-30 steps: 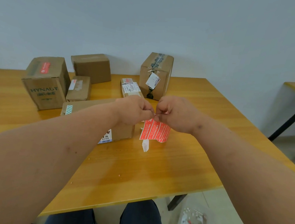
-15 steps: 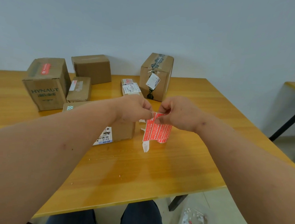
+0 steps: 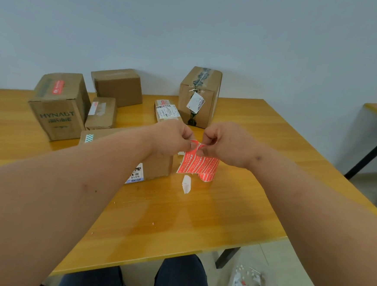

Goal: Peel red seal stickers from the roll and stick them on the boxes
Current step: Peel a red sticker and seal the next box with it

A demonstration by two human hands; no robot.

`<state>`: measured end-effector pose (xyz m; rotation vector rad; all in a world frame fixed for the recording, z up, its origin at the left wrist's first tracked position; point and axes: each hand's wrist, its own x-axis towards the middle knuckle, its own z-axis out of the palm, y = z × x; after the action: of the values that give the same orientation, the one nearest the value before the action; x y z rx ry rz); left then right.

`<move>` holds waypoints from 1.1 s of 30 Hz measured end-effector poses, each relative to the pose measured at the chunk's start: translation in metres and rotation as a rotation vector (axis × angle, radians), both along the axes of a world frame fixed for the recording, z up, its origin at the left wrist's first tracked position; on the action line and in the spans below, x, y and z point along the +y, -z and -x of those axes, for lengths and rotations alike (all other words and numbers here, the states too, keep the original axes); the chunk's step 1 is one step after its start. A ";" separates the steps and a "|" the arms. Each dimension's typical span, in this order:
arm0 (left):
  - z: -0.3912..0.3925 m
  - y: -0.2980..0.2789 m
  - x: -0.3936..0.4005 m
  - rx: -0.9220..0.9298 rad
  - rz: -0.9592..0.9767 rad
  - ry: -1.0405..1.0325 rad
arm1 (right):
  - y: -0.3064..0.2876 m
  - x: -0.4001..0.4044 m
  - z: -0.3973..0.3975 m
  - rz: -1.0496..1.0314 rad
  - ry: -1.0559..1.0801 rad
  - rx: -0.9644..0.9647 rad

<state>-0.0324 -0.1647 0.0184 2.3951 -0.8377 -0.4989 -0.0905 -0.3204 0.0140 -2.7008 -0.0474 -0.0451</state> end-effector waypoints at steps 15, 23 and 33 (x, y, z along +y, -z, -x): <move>-0.003 0.000 0.004 0.035 0.046 -0.016 | -0.004 0.002 -0.002 -0.050 0.029 0.108; 0.000 -0.002 0.002 0.048 0.049 -0.026 | -0.006 0.005 0.000 0.004 0.038 0.136; -0.005 0.002 0.006 0.098 0.090 -0.066 | -0.007 0.006 0.000 0.000 0.017 0.076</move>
<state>-0.0271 -0.1588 0.0165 2.2886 -0.7208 -0.5367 -0.0910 -0.3139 0.0211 -2.7004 -0.0015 0.0518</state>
